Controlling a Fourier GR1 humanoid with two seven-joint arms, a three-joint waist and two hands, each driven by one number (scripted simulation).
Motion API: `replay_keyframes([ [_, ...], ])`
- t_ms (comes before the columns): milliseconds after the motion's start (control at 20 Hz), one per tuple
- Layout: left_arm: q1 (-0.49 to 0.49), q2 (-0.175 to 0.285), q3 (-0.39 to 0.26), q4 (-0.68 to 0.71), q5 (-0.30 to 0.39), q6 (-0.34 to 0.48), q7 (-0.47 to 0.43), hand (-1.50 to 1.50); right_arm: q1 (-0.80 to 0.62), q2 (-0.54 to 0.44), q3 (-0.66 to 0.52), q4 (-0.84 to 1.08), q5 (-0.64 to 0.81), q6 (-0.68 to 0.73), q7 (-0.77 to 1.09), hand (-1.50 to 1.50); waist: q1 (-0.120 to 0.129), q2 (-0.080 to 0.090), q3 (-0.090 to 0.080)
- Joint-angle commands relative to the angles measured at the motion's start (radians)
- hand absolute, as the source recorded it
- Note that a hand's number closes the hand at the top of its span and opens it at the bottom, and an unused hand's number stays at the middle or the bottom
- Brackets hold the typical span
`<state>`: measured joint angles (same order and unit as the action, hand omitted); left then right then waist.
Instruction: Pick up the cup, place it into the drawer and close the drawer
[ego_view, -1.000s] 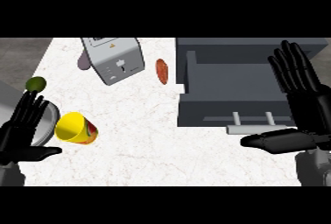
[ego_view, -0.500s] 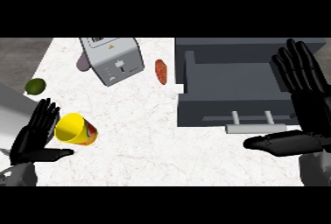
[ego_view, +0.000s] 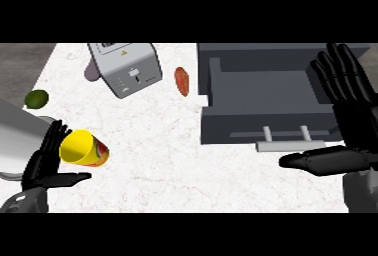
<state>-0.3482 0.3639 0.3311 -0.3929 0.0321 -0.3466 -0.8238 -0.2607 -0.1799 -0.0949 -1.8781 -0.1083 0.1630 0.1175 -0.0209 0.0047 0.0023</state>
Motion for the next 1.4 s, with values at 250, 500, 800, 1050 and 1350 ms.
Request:
replay_keyframes([
  [250, -0.064, -0.005, 0.011, 0.190, -0.031, -0.013, -0.177, -1.50, 0.005, -0.004, -0.008, 0.043, 0.016, 0.014, -0.049, -1.50, -0.005, 0.007, -0.007],
  [500, -0.119, -0.005, 0.010, 0.209, -0.036, -0.012, -0.154, -1.50, -0.058, -0.035, -0.043, 0.041, -0.040, 0.026, 0.022, -1.50, -0.012, 0.009, -0.008],
  [800, -0.117, -0.005, -0.001, 0.219, -0.052, -0.039, -0.192, -1.50, -0.027, -0.013, -0.009, -0.003, -0.007, 0.006, 0.035, -1.50, -0.015, 0.009, -0.008],
  [1050, -0.117, -0.046, -0.005, 0.216, -0.040, -0.138, -0.193, -1.50, -0.027, -0.009, -0.010, -0.001, -0.012, 0.007, 0.029, -1.50, -0.013, 0.007, -0.008],
  [1350, -0.099, -0.075, -0.007, 0.129, -0.051, 0.009, -0.338, 1.50, -0.049, -0.030, -0.040, 0.025, -0.031, 0.019, 0.025, -1.50, -0.009, 0.009, -0.008],
])
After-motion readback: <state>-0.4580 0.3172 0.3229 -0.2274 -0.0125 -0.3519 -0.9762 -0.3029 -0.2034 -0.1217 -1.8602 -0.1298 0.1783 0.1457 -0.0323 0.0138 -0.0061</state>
